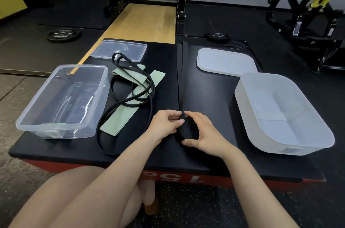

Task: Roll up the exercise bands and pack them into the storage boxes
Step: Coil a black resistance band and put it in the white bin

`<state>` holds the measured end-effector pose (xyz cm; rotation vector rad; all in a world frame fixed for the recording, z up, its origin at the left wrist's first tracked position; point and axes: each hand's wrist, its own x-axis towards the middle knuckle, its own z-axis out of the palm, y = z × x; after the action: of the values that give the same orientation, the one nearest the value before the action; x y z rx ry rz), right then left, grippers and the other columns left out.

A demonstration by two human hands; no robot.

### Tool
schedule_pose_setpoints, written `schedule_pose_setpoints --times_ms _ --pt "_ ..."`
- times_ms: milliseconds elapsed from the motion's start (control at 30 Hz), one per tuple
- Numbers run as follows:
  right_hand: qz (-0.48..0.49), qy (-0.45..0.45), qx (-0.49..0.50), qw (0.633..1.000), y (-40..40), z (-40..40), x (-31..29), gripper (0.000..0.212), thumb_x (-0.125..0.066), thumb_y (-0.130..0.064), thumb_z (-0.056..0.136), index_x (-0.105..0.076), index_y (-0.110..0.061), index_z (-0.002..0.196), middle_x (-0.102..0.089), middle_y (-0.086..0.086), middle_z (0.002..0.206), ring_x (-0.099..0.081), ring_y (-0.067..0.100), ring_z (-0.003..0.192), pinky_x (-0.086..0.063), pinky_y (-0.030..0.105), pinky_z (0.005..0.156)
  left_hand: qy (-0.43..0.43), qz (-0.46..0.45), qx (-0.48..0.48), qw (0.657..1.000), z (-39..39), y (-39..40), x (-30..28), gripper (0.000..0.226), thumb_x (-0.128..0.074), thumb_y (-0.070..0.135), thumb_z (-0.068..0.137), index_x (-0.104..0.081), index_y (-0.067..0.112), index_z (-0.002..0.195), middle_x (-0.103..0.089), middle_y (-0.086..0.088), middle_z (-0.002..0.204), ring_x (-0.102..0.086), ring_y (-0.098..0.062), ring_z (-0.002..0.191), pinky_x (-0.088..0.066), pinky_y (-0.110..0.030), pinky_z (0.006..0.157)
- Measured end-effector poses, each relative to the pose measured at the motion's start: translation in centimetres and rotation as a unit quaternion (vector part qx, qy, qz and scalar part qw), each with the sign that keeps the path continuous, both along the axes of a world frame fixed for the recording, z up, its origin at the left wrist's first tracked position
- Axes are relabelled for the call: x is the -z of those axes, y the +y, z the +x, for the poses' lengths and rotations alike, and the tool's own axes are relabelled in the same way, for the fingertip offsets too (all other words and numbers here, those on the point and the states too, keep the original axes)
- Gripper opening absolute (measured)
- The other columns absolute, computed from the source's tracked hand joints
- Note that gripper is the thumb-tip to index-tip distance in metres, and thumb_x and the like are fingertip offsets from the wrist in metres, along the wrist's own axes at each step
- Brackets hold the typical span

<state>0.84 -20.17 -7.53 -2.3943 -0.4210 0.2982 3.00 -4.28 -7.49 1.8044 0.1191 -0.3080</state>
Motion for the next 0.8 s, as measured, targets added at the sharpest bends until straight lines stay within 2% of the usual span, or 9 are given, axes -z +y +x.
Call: schedule_pose_setpoints --times_ms 100,233,367,467,533,633,800 --pt "-0.002 0.033 -0.038 0.999 -0.6 0.8 -0.4 0.086 -0.076 -0.028 0.076 -0.025 -0.027 0.145 -0.03 -0.012 0.143 -0.021 0.006 0.135 -0.019 0.019 0.107 0.007 0.003 -0.004 1.0 0.0 0.2 0.0 0.035 -0.067 0.006 0.084 -0.061 0.006 0.118 -0.064 -0.005 0.106 -0.06 -0.012 0.097 -0.055 -0.022 0.071" --pt "0.0 0.062 -0.055 0.997 -1.0 1.3 -0.8 0.087 -0.078 -0.027 0.074 -0.027 -0.03 0.144 -0.03 -0.02 0.135 -0.022 0.004 0.134 -0.021 0.022 0.108 -0.013 0.048 -0.001 0.999 0.2 0.2 0.2 0.032 -0.07 0.004 0.081 -0.063 0.006 0.112 -0.064 -0.006 0.103 -0.061 -0.014 0.091 -0.053 -0.017 0.074" --pt "-0.014 0.053 -0.027 0.998 -0.5 0.7 -0.7 0.094 -0.079 -0.033 0.072 -0.023 -0.029 0.146 -0.024 -0.015 0.146 -0.016 0.007 0.139 -0.02 0.024 0.112 -0.049 0.099 0.009 0.994 0.1 0.0 0.2 0.031 -0.07 0.007 0.081 -0.064 0.008 0.111 -0.066 -0.006 0.104 -0.061 -0.011 0.089 -0.044 -0.016 0.084" --pt "-0.055 0.025 0.058 0.996 0.3 -0.4 -0.6 0.105 -0.077 -0.041 0.072 -0.01 -0.022 0.151 -0.005 -0.011 0.156 -0.004 0.011 0.144 -0.015 0.029 0.116 -0.055 0.114 0.011 0.992 0.0 -0.2 0.3 0.031 -0.069 0.007 0.082 -0.064 0.009 0.113 -0.067 -0.006 0.108 -0.061 -0.012 0.095 -0.043 -0.017 0.088" --pt "-0.069 0.0 0.127 0.99 1.1 -1.6 -0.3 0.107 -0.075 -0.043 0.075 -0.004 -0.017 0.151 -0.002 -0.006 0.157 -0.002 0.015 0.144 -0.015 0.031 0.115 -0.057 0.123 0.012 0.991 0.0 -0.2 0.4 0.031 -0.068 0.008 0.083 -0.063 0.011 0.113 -0.065 -0.004 0.112 -0.06 -0.012 0.103 -0.042 -0.018 0.091" --pt "-0.054 -0.03 0.189 0.98 3.1 -3.0 0.5 0.104 -0.068 -0.05 0.078 -0.003 -0.013 0.151 -0.004 -0.001 0.157 -0.002 0.018 0.144 -0.016 0.032 0.116 -0.059 0.135 0.015 0.989 0.1 -0.3 0.6 0.031 -0.067 0.009 0.083 -0.061 0.013 0.113 -0.062 -0.001 0.119 -0.057 -0.011 0.112 -0.041 -0.021 0.094" --pt "-0.012 -0.103 0.309 0.945 5.5 -2.5 1.9 0.083 -0.062 -0.044 0.083 -0.02 -0.011 0.147 -0.022 0.004 0.151 -0.015 0.02 0.138 -0.028 0.035 0.111 -0.05 0.068 0.019 0.996 -0.2 -0.6 0.3 0.042 -0.061 -0.001 0.085 -0.051 0.013 0.124 -0.054 -0.004 0.132 -0.053 -0.013 0.118 -0.039 -0.02 0.095"
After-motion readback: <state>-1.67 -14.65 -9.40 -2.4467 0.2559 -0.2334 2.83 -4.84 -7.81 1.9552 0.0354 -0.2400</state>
